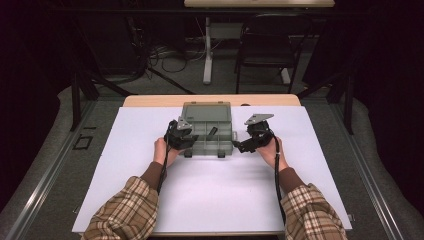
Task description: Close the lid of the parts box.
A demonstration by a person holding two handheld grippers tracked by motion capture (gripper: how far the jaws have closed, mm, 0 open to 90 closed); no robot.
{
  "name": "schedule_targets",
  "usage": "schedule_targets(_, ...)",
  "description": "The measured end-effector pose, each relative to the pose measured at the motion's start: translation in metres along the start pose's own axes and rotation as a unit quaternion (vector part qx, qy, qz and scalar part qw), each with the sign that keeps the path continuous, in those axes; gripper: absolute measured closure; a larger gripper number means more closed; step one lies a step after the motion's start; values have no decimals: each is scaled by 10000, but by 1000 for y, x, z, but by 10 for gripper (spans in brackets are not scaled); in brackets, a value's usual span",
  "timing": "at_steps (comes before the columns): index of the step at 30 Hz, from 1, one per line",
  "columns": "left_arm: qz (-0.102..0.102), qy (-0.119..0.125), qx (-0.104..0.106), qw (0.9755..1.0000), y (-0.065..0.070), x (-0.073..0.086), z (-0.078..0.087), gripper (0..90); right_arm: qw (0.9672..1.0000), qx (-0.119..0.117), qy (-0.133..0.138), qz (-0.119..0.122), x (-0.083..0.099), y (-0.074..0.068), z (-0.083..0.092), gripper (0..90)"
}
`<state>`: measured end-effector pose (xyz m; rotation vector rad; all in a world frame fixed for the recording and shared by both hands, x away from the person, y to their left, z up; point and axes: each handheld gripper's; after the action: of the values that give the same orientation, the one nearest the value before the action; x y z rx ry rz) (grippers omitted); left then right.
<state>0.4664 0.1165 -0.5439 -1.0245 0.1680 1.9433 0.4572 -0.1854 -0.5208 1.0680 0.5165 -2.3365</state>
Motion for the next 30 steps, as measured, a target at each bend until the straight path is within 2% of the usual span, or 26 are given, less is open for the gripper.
schedule_targets(4, 3, 1, -2, 10000, 0, 0, 0, 598, 10000, 16, -41, -40, -7, 6, -7, 9)
schedule_targets(11, 9, 3, 0, 10000, 0, 0, 0, 600, 9997, 191, -7, -123, -18, 16, -18, 15)
schedule_targets(14, 9, 0, -3, 10000, 0, 0, 0, 600, 9998, 221, 19, 22, -22, 19, -21, 50)
schedule_targets(18, 8, 0, -1, 10000, 0, 0, 0, 600, 9996, 244, 143, -19, -28, 24, -24, 99)
schedule_targets(21, -3, 3, 1, 10000, 0, 0, 0, 600, 9994, 269, 210, -86, -34, 27, -26, 208)
schedule_targets(23, 6, 9, 5, 10000, 0, 0, 0, 600, 9989, 382, 246, -82, -37, 28, -29, 319)
schedule_targets(25, 5, 7, 5, 10000, 0, 0, 0, 600, 9988, 436, 184, -102, -40, 28, -33, 388)
schedule_targets(30, -2, 10, 10, 10000, 0, 0, 0, 600, 9978, 646, 73, -132, -43, 30, -42, 658)
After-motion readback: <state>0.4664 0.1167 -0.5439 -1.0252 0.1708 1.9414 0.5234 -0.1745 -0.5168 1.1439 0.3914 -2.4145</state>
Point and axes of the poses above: each handheld gripper's, and its own axes: z roughly backward along the jaws, x roughly out of its underside, y roughly to its right, and after that the axes turned 13 degrees about -z, right-handed
